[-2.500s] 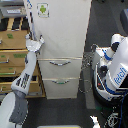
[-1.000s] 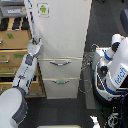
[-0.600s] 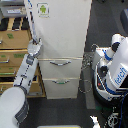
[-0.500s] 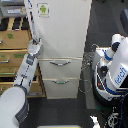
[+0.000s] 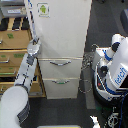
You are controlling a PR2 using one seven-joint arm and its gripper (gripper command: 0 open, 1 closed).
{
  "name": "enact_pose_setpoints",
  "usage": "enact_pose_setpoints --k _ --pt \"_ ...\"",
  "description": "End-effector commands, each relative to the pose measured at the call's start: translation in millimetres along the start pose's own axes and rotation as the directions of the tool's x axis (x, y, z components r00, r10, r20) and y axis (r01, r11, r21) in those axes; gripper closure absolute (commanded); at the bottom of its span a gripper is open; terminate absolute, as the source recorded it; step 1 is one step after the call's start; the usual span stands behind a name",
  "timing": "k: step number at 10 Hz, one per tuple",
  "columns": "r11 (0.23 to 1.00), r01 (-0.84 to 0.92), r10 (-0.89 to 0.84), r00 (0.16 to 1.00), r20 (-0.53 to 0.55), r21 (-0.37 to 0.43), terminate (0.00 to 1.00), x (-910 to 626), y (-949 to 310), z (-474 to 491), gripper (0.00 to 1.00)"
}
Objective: Opening the fridge
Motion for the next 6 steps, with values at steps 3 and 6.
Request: enact_pose_setpoints --k 3,6 --pt "1.0 0.023 -0.024 1.0 -0.016 -0.013 0.0 -8 -13 -9 1.0" --pt "0.99 0.142 -0.142 0.99 -0.004 0.001 0.0 -56 -42 11 1.0"
